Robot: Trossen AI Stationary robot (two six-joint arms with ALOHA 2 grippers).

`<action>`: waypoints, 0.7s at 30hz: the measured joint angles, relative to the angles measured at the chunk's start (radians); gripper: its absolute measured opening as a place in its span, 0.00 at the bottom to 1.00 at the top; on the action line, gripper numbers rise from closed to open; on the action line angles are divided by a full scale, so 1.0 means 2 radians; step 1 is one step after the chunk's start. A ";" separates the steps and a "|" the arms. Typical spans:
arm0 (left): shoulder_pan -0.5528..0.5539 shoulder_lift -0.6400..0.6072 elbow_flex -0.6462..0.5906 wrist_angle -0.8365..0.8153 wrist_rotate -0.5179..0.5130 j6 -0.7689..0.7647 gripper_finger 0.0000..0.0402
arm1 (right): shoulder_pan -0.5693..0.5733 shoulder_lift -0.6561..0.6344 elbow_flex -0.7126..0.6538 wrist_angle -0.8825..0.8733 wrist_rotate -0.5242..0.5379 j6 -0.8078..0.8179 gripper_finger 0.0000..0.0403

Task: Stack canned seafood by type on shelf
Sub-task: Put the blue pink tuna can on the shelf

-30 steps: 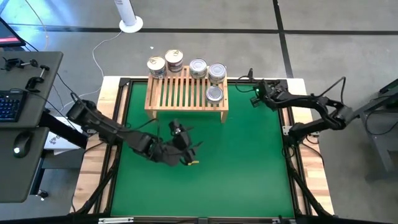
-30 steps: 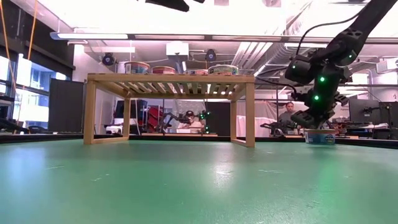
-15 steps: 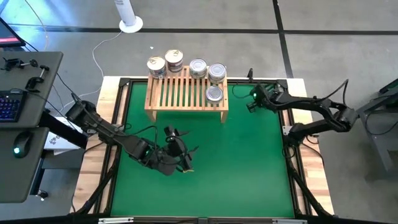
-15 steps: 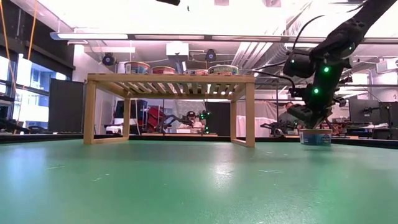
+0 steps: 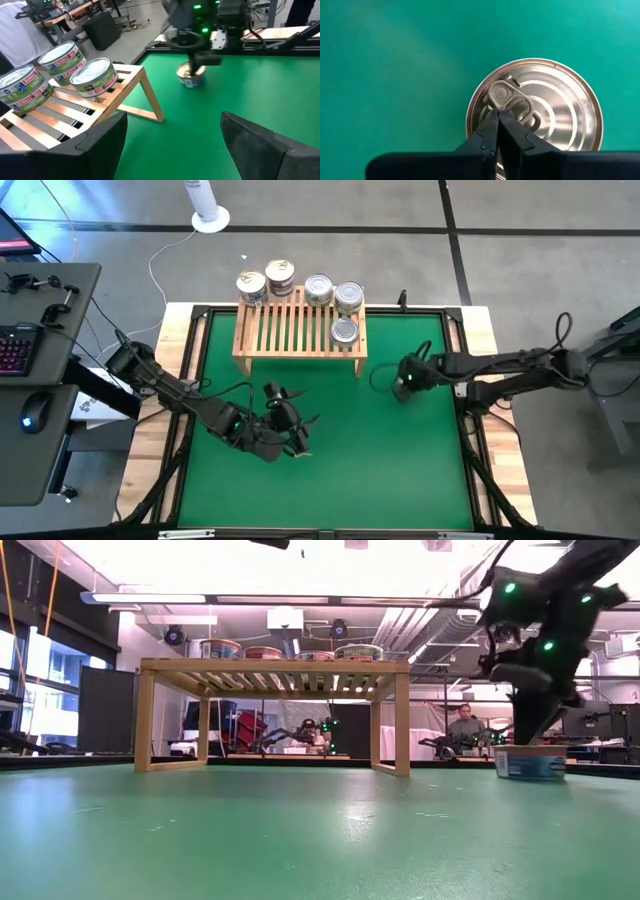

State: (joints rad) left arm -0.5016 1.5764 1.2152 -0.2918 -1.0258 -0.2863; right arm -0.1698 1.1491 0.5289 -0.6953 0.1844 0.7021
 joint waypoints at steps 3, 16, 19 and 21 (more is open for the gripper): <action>-0.003 0.000 0.000 0.000 0.000 0.000 0.76 | 0.069 0.000 0.000 -0.001 -0.003 0.052 0.00; -0.047 0.000 0.000 -0.002 0.000 -0.011 0.76 | 0.332 0.033 -0.005 0.178 0.012 0.200 0.00; -0.065 0.000 0.000 -0.009 0.000 -0.022 0.76 | 0.344 0.078 -0.004 0.240 0.030 0.199 0.00; -0.078 0.000 0.000 -0.022 0.000 -0.036 0.76 | 0.342 0.114 -0.003 0.297 0.041 0.186 0.00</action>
State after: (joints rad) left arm -0.6578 1.5764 1.2152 -0.3357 -1.0248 -0.3584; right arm 0.5148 1.3776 0.5232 -0.1005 0.2668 1.0747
